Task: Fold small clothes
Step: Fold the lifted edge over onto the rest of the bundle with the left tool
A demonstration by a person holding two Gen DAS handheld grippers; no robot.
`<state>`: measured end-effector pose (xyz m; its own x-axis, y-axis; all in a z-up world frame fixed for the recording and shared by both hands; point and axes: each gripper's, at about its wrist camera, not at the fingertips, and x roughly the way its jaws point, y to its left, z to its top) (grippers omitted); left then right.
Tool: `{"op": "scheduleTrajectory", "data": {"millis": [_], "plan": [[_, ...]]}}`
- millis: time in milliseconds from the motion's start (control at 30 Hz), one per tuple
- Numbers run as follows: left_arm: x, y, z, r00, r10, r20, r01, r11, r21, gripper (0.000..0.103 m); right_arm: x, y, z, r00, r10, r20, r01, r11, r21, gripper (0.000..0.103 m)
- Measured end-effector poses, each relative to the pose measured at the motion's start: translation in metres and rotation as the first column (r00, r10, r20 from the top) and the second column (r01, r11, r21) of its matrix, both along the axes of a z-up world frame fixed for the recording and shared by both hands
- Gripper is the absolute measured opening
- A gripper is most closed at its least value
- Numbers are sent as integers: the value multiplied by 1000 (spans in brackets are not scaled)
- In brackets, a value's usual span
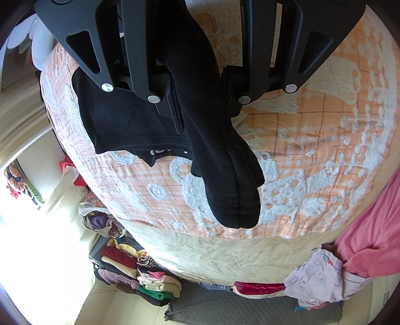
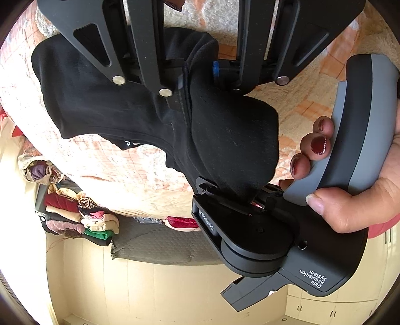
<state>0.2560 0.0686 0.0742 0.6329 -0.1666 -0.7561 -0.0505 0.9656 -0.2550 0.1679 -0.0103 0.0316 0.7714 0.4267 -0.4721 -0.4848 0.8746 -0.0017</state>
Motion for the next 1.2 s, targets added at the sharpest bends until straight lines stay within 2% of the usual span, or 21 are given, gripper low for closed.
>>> {"op": "scheduleTrajectory", "data": {"millis": [1200], "plan": [[24,-96,12,995,-102,-2,102,993,63,17,-1,-69,8,992,-113,-53,118,986,116,11]]}}
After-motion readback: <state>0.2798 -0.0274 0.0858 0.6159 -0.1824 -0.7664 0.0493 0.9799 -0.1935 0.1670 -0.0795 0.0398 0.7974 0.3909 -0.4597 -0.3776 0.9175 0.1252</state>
